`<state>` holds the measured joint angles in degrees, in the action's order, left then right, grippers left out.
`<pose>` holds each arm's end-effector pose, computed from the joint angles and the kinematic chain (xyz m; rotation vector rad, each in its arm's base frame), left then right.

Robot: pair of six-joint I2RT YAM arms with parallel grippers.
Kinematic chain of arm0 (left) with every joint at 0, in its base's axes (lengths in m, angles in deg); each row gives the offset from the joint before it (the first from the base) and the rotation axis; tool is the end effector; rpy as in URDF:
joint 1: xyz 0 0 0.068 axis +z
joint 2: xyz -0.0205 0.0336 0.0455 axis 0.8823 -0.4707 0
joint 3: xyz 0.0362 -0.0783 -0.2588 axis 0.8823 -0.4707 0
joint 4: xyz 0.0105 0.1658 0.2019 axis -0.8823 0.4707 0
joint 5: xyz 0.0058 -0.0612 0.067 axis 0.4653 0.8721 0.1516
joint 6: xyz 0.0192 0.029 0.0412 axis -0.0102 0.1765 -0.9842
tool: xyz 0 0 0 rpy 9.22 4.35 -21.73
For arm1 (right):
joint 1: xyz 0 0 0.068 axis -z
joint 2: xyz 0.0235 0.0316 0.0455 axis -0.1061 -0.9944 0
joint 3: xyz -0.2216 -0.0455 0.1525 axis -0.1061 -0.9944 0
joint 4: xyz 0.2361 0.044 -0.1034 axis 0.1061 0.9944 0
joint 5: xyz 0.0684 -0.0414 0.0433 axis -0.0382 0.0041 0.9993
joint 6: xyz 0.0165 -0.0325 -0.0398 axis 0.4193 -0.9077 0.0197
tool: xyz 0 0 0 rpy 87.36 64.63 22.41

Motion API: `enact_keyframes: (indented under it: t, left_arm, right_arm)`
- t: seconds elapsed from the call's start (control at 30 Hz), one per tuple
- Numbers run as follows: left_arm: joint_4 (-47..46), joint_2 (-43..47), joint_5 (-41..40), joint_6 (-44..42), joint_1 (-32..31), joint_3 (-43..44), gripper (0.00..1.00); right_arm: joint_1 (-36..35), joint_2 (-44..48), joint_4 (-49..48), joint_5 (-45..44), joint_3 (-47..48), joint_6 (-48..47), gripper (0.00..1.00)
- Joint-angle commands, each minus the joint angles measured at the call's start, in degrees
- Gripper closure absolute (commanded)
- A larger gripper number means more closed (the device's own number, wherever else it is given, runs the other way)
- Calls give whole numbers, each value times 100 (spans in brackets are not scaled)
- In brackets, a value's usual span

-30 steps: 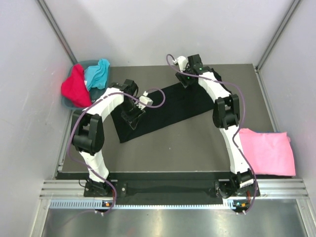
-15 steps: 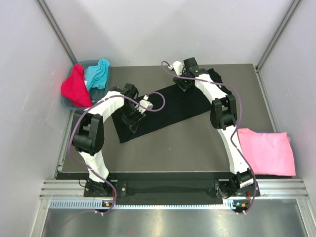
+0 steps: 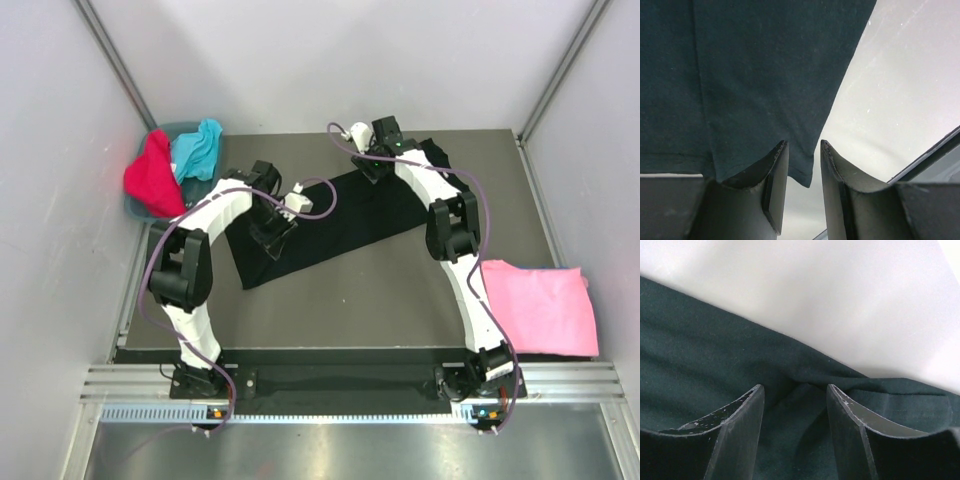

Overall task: Fold and stack the t-shirts
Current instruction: Fold the tshirt

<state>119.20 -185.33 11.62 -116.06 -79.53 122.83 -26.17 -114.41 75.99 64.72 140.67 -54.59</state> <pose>0.3381 -0.1182 0.2182 1.2568 2.6762 -0.4139 0.5378 0.2004 0.1750 -1.0763 2.1399 0.0275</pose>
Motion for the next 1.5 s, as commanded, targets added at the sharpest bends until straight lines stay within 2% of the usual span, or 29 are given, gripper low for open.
enact_keyframes:
  t: [0.0, 0.23, 0.4, 0.53, 0.87, 1.33, 1.47]
  left_arm:
    - [-5, -88, 164, 37, 20, 278, 63]
    - [31, -159, 146, 248, 20, 401, 63]
    - [110, -167, 76, 301, 12, 463, 64]
    - [145, -167, -73, 239, 12, 445, 64]
    - [119, -159, -170, 283, 12, 454, 64]
    - [13, 52, -188, 257, 12, 164, 64]
    - [13, 131, -223, 257, 12, 120, 64]
  right_arm:
    - [-5, -87, 11, -18, 87, -164, 48]
    - [30, -8, -287, -97, -53, -121, 68]
    - [-14, 238, -761, -167, -316, -261, 90]
    - [-32, 448, -867, -98, -291, -262, 96]
    - [-49, 739, -718, 263, -18, -33, 99]
    - [-146, 1108, -586, 939, -528, -24, 98]
    - [-172, 1126, -499, 1028, -633, -86, 94]
